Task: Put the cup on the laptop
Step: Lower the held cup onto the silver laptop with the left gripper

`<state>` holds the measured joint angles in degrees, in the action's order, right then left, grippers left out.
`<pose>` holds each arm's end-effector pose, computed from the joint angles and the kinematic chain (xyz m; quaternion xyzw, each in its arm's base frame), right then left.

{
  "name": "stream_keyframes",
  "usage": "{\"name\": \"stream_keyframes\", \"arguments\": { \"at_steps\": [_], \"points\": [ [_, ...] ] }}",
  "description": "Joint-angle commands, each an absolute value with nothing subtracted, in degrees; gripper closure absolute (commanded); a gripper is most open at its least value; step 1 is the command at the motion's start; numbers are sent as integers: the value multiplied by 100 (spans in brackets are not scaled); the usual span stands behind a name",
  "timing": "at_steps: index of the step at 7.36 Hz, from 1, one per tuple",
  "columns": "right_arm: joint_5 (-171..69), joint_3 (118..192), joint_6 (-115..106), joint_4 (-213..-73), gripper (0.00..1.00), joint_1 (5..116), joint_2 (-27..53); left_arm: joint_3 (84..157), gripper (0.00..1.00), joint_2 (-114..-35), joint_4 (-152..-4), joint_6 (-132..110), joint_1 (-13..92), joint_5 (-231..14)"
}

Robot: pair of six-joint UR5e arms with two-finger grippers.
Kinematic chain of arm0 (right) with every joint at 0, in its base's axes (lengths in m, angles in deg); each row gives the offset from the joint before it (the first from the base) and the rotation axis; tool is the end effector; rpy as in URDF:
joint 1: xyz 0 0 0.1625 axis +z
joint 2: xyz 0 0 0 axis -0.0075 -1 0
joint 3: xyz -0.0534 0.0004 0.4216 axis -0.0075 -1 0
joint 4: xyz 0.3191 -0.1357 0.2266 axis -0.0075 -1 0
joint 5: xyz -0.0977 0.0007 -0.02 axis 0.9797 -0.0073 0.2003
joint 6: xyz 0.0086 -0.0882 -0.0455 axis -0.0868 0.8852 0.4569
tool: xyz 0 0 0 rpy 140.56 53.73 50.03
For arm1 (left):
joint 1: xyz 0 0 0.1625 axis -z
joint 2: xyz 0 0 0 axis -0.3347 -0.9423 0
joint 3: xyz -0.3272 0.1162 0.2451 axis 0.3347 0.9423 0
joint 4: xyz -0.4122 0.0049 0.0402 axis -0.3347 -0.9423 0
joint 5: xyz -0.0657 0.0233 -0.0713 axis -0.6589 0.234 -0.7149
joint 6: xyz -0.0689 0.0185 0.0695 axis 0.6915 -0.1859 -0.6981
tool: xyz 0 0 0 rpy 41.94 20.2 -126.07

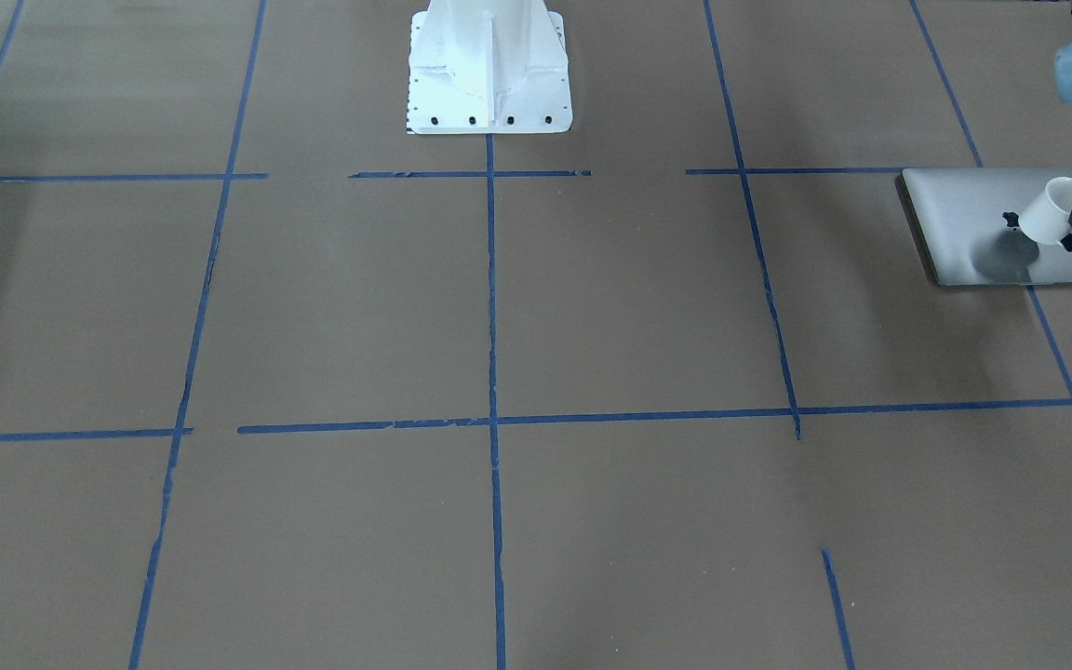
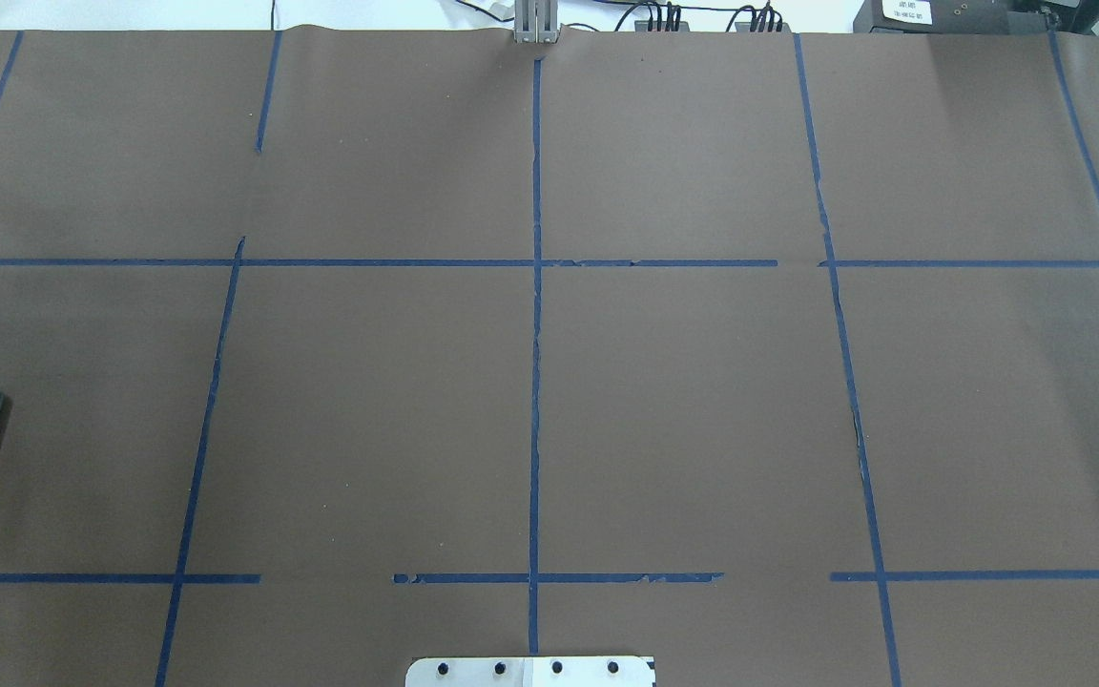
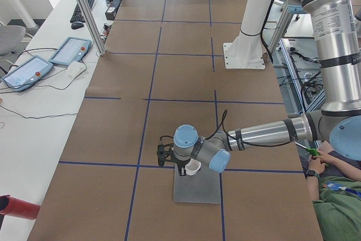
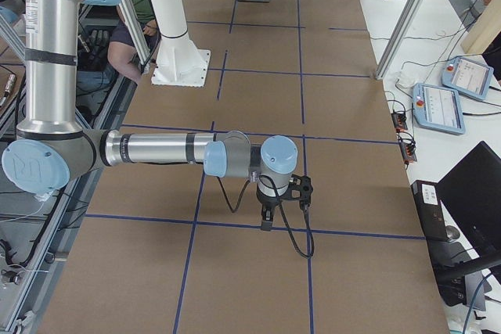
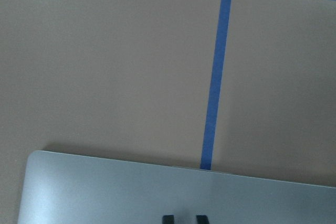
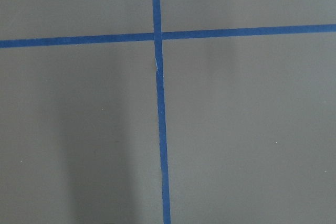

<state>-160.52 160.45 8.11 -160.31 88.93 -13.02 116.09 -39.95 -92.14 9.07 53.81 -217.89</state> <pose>0.0540 -0.4484 0.6421 -0.0278 -0.3633 0.0235 0.9310 0.0451 -0.3882 0.7261 0.0156 0.3897 -0.0768 0.9176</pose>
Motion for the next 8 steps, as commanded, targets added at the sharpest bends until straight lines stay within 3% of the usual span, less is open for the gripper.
{"name": "stream_keyframes", "arguments": {
  "at_steps": [1,4,5,6,8],
  "points": [
    [-16052,16045,811,-16031,0,8893,-1302,11608,100,-3993,-9204,921,5323,-21808],
    [-16052,16045,811,-16031,0,8893,-1302,11556,100,-3993,-9204,912,5199,-21958],
    [-16052,16045,811,-16031,0,8893,-1302,11530,71,-4002,-9204,877,5199,-21958],
    [-16052,16045,811,-16031,0,8893,-1302,11521,6,-4002,-9221,816,5199,-21958],
    [-16052,16045,811,-16031,0,8893,-1302,11555,0,-4002,-9239,789,5199,-21958]
  ]
}}
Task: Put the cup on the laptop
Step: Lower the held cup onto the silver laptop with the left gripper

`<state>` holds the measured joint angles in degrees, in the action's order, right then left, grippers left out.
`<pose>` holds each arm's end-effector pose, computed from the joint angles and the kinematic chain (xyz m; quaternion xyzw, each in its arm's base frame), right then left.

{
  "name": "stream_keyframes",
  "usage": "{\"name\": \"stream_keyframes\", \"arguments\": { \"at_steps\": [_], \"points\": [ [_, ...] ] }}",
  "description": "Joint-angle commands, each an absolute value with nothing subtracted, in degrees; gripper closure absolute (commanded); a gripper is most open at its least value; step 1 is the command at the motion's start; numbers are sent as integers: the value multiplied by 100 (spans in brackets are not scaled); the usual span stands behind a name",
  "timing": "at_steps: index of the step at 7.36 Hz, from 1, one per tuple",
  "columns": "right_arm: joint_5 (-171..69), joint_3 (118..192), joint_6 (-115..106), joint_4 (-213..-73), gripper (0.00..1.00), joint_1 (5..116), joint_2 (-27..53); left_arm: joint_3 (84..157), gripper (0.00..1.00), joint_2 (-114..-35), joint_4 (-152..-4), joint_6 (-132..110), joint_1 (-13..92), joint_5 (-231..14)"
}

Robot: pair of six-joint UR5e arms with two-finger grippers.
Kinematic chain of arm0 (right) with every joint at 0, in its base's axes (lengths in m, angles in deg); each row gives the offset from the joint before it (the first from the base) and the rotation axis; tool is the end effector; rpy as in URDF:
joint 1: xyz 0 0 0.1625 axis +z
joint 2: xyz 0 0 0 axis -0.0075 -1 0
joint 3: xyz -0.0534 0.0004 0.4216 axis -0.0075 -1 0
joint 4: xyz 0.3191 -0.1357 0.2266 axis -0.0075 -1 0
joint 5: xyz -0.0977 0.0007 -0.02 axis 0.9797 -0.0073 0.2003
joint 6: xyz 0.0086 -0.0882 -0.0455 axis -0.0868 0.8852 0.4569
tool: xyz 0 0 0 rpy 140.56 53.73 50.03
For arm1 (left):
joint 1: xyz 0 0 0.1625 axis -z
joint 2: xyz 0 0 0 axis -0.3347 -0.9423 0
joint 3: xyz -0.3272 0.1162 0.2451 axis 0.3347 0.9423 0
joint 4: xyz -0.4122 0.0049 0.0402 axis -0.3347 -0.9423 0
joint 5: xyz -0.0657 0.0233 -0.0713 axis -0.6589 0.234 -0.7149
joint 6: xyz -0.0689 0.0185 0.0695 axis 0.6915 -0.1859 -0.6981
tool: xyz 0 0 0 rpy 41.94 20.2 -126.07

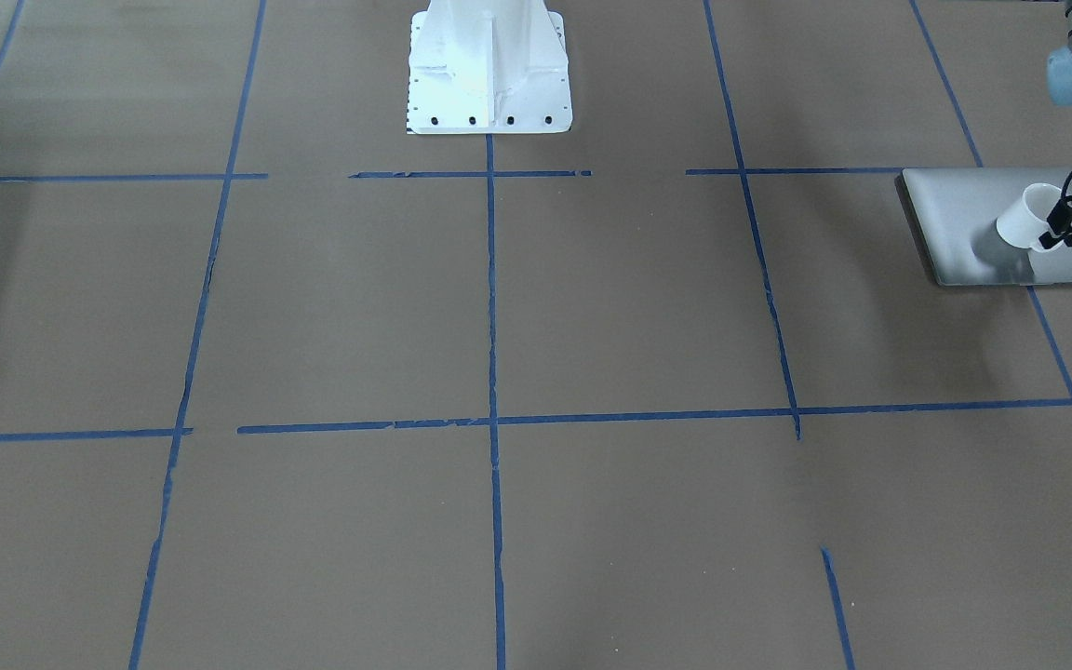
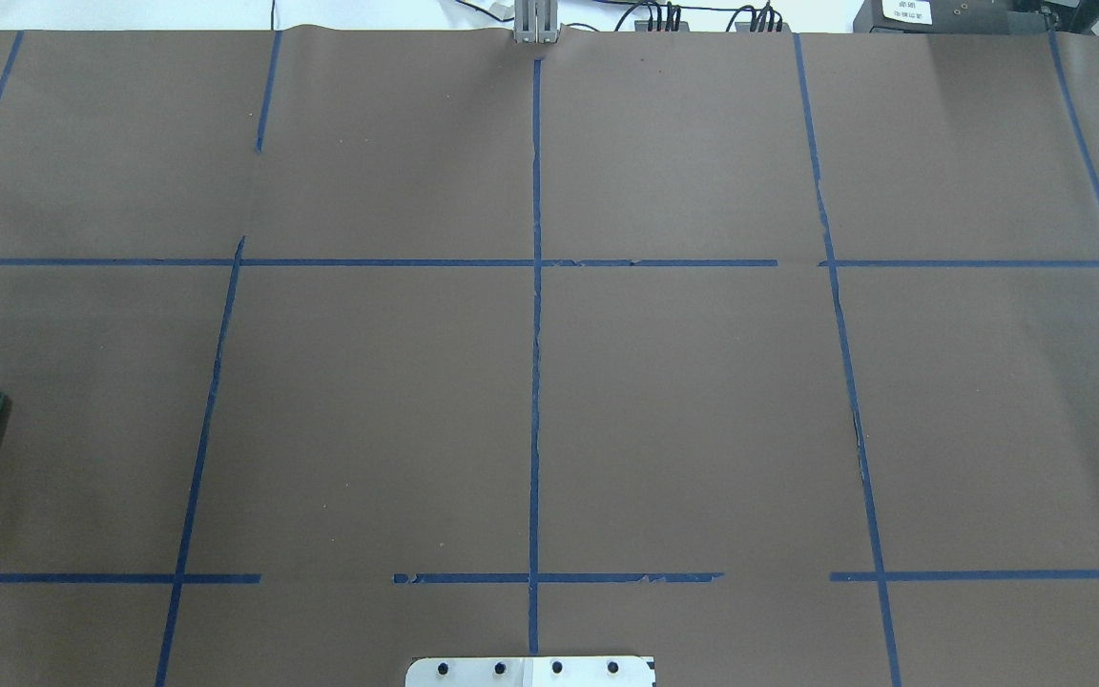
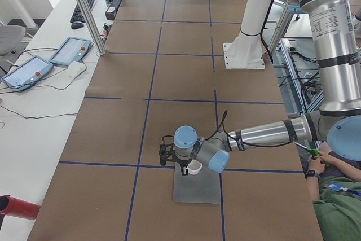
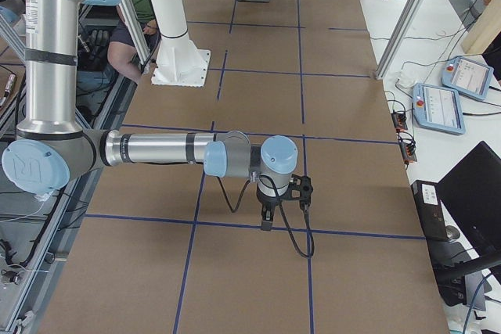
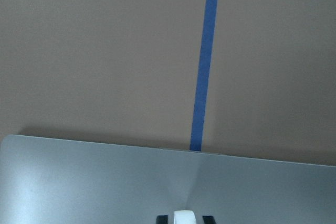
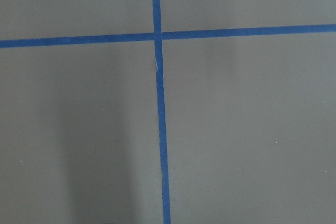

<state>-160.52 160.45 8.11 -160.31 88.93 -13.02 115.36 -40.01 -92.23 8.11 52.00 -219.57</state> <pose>0.0540 -0.4484 0.6421 -0.0278 -0.3633 0.0235 0.9310 0.0588 -0.3839 0.7300 0.0016 0.3997 -0.0532 0.9151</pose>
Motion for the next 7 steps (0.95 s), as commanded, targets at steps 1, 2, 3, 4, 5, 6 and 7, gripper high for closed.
{"name": "stream_keyframes", "arguments": {
  "at_steps": [1,2,3,4,5,6,7],
  "points": [
    [-16052,16045,811,-16031,0,8893,-1302,11590,0,-4002,-9230,780,5208,-21967],
    [-16052,16045,811,-16031,0,8893,-1302,11608,0,-4037,-9204,763,5208,-22062],
    [-16052,16045,811,-16031,0,8893,-1302,11721,0,-4054,-9177,762,5217,-22089],
    [-16052,16045,811,-16031,0,8893,-1302,11949,0,-4054,-9142,762,5217,-22116],
    [-16052,16045,811,-16031,0,8893,-1302,12082,0,-4107,-8942,693,5208,-22281],
    [-16052,16045,811,-16031,0,8893,-1302,12248,0,-4125,-8496,205,5260,-22309],
    [-16052,16045,811,-16031,0,8893,-1302,12494,0,-4247,-7778,-366,5365,-22301]
  ]
}}
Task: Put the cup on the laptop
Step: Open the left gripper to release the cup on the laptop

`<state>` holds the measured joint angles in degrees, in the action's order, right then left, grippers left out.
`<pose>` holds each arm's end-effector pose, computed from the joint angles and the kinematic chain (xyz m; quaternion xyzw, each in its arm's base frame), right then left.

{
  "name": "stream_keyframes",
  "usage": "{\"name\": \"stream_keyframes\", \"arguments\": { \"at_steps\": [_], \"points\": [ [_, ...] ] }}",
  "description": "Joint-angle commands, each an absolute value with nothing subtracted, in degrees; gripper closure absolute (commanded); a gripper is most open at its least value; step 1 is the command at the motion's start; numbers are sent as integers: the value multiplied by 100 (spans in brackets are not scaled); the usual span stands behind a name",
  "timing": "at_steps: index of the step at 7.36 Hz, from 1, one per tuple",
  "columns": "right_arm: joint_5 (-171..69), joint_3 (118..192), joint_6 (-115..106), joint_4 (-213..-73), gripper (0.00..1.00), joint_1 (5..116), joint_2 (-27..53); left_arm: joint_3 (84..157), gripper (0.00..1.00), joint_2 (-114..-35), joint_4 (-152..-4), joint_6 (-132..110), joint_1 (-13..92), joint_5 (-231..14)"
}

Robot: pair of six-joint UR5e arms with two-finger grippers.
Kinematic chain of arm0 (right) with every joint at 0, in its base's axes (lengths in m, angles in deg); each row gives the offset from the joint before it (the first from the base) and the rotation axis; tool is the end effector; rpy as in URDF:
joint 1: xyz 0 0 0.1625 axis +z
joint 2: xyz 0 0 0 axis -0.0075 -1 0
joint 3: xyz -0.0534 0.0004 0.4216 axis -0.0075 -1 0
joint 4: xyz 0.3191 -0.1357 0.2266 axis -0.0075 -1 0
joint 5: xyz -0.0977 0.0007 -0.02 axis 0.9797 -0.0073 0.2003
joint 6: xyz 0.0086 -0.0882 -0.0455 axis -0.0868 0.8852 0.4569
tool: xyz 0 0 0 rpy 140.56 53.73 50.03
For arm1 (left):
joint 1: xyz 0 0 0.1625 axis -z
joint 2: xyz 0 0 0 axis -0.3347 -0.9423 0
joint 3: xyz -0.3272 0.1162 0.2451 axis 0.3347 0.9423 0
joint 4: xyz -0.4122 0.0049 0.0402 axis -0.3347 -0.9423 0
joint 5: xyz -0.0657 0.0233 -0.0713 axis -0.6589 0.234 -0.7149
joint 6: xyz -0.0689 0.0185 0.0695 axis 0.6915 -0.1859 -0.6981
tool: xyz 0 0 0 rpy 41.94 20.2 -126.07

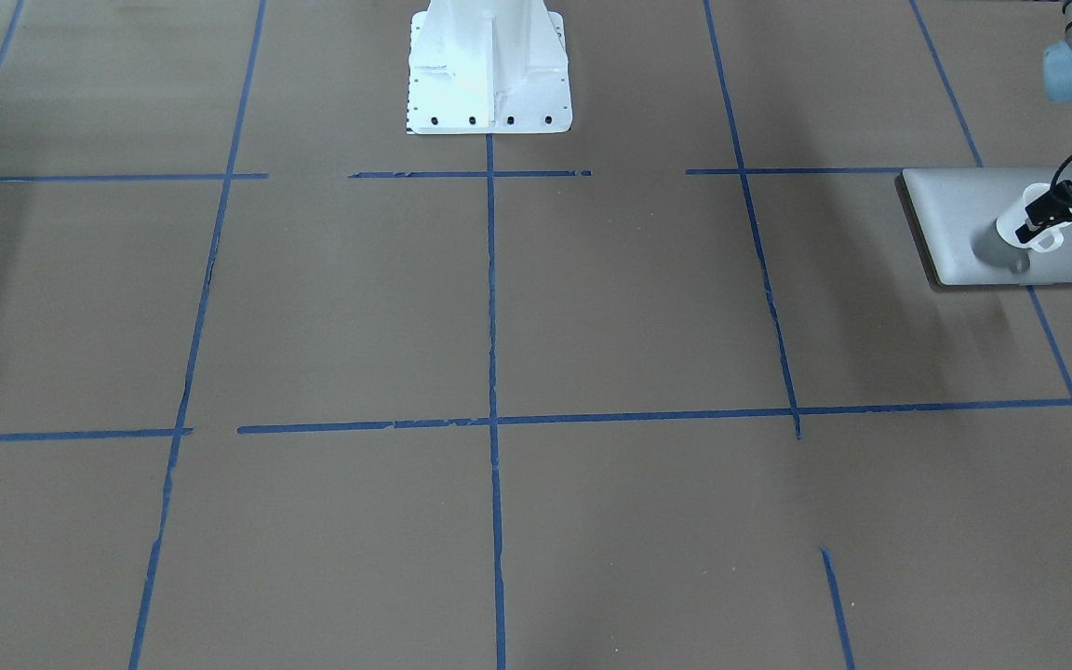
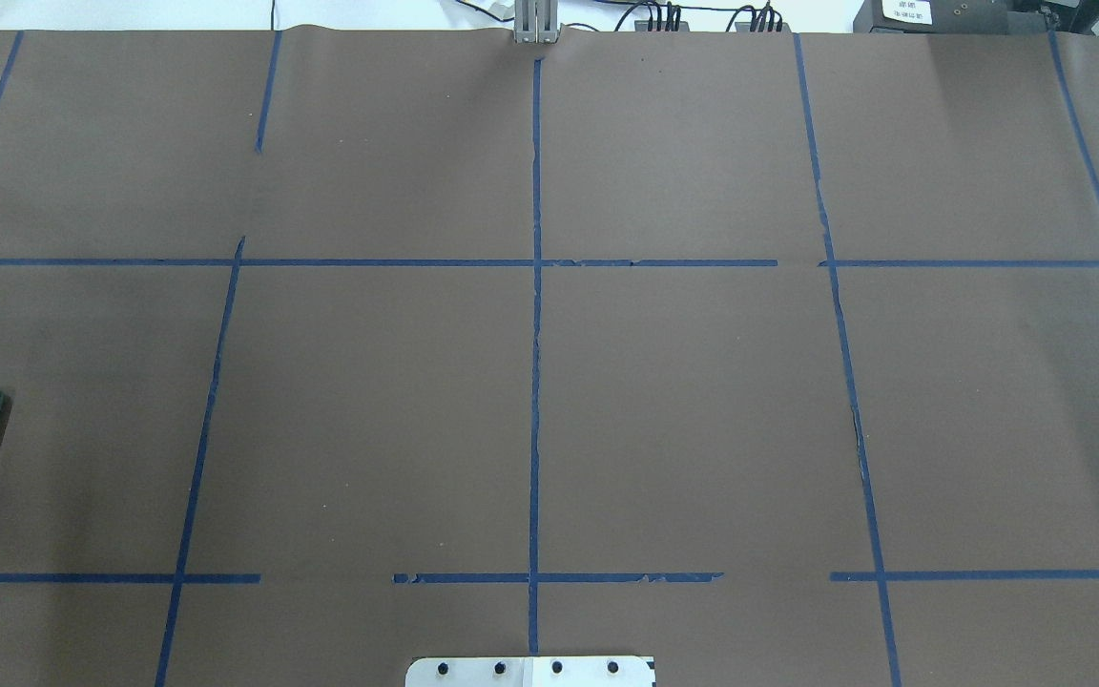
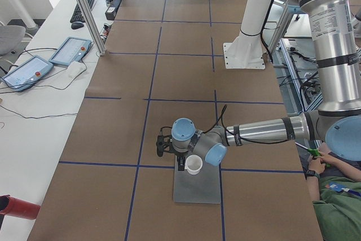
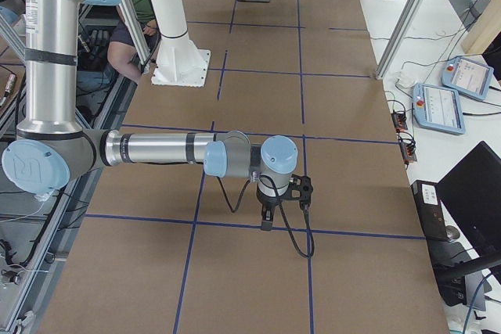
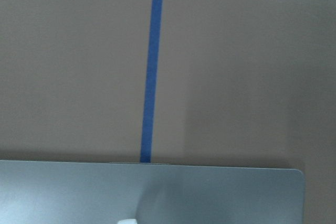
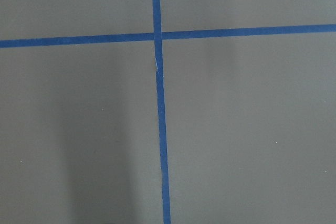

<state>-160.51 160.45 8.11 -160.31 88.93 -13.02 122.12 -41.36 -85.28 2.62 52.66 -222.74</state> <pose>0.0540 -0.4484 0.6421 -0.0278 -0.3632 0.0235 0.9310 0.0651 -0.4052 0.6728 0.0201 0.4242 -0.0048 0.9053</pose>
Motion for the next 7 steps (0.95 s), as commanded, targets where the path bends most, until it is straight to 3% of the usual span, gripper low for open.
{"name": "stream_keyframes", "arguments": {
  "at_steps": [1,4,7],
  "points": [
    [-16052,16045,811,-16031,0,8893,-1302,12679,0,-4387,-7145,-1067,5723,-22283],
    [-16052,16045,811,-16031,0,8893,-1302,12646,0,-4748,-6113,-2792,6907,-22256],
    [-16052,16045,811,-16031,0,8893,-1302,12698,0,-4854,-4936,-3078,7308,-22283]
  ]
}}
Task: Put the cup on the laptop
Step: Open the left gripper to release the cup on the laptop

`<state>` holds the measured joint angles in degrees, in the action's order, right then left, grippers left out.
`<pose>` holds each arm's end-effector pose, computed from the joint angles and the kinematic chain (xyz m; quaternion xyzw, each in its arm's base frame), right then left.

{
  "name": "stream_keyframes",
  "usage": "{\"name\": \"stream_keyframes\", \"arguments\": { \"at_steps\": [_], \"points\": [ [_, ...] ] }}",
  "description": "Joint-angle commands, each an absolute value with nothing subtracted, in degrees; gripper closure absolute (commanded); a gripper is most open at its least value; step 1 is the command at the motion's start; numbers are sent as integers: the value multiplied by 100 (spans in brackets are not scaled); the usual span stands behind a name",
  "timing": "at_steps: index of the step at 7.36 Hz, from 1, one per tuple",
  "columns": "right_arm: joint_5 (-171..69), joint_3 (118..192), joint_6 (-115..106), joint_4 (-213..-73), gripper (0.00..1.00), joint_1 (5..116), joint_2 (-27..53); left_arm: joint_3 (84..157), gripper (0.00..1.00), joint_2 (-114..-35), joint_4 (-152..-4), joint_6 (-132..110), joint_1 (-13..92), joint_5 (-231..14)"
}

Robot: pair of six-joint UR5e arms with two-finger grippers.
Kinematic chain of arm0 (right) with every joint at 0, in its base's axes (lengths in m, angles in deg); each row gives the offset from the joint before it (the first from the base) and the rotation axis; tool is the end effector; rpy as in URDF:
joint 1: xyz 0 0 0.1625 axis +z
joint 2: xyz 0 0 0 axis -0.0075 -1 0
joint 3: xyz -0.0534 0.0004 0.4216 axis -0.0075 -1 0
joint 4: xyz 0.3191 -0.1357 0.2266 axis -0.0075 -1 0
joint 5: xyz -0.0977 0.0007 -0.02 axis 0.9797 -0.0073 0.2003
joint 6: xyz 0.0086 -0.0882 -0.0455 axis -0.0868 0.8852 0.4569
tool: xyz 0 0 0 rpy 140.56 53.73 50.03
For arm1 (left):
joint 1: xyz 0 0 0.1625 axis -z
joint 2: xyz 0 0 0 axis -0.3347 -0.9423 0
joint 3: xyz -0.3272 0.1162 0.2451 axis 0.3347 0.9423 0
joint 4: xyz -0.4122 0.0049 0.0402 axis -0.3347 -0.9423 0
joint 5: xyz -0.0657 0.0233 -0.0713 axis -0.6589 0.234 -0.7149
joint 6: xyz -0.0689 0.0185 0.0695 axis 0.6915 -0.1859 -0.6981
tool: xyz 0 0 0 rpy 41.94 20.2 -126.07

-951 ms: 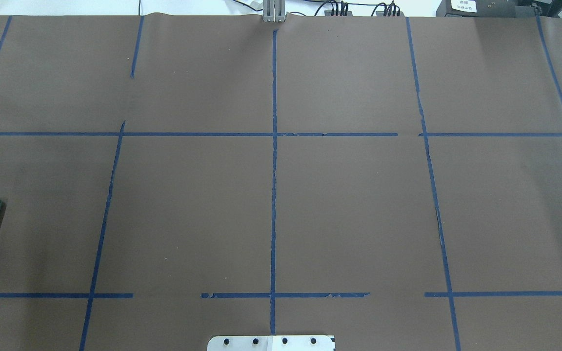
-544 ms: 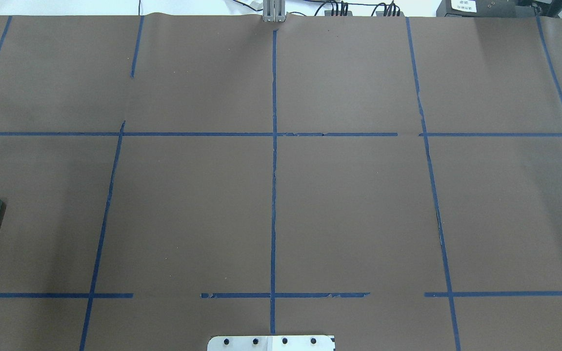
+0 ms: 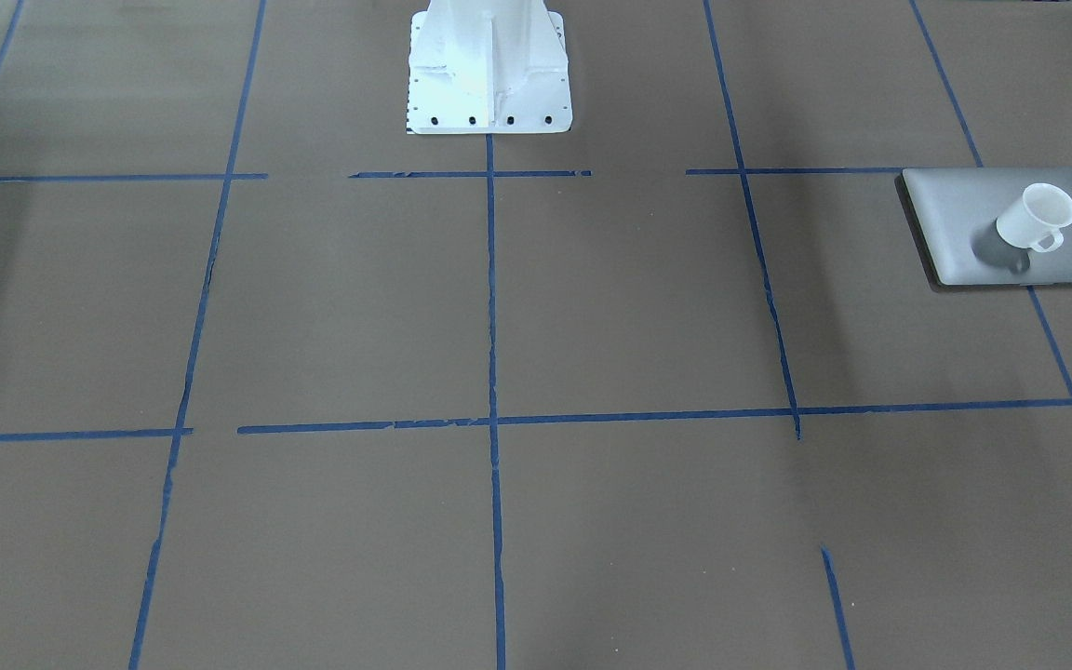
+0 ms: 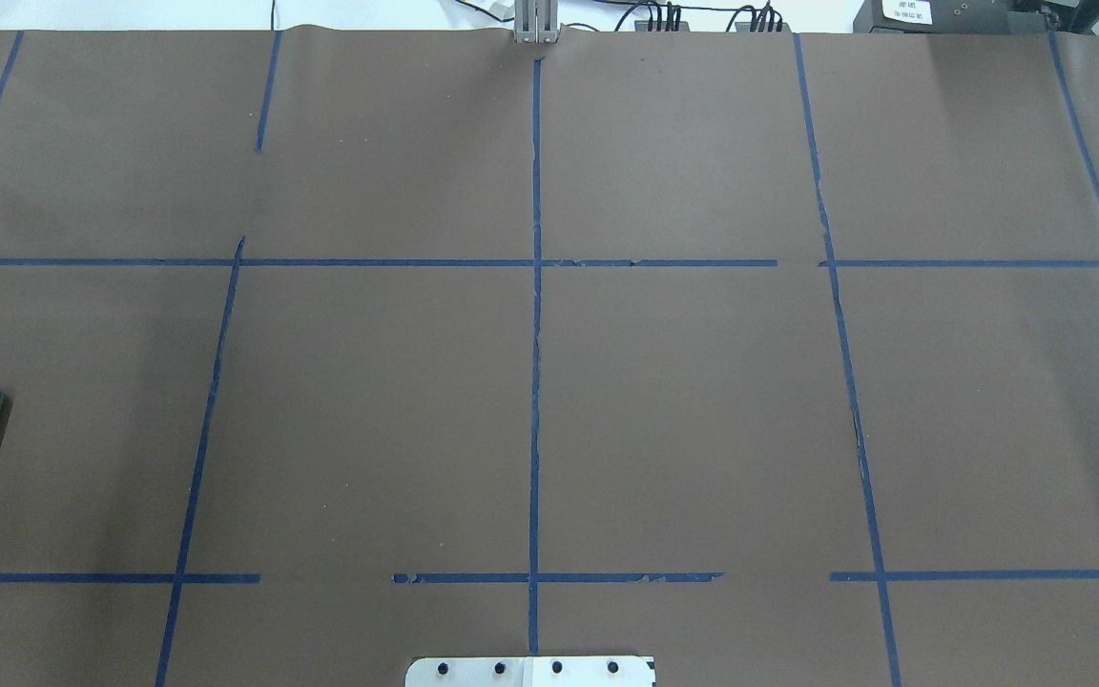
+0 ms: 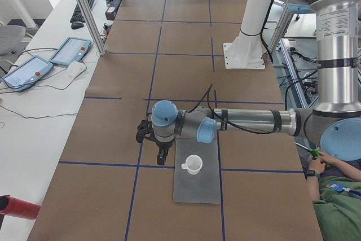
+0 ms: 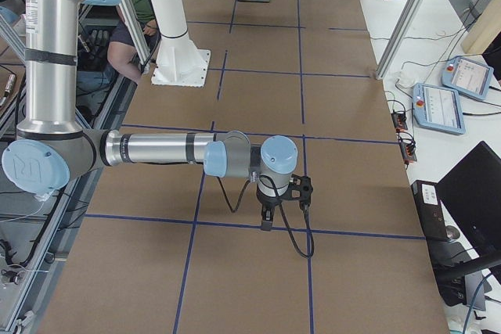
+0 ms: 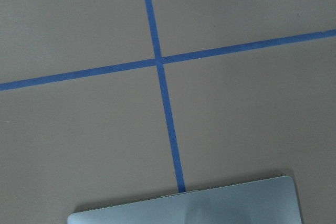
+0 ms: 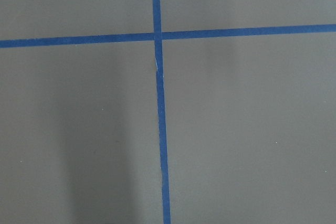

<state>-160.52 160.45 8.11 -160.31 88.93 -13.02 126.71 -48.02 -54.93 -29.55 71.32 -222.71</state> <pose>0.0540 -0.4484 0.6421 -0.0278 -0.3633 0.0235 0.9310 -0.0686 -0.4454 0.6424 0.0485 0.3883 0.0377 0.9195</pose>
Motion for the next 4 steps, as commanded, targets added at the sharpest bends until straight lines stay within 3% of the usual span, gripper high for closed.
{"name": "stream_keyframes", "arguments": {
  "at_steps": [1,4],
  "points": [
    [-16052,16045,811,-16031,0,8893,-1302,12855,0,-4802,-4810,-3087,7335,-22283],
    [-16052,16045,811,-16031,0,8893,-1302,12768,0,-4785,-4774,-3078,7317,-22257]
  ]
}}
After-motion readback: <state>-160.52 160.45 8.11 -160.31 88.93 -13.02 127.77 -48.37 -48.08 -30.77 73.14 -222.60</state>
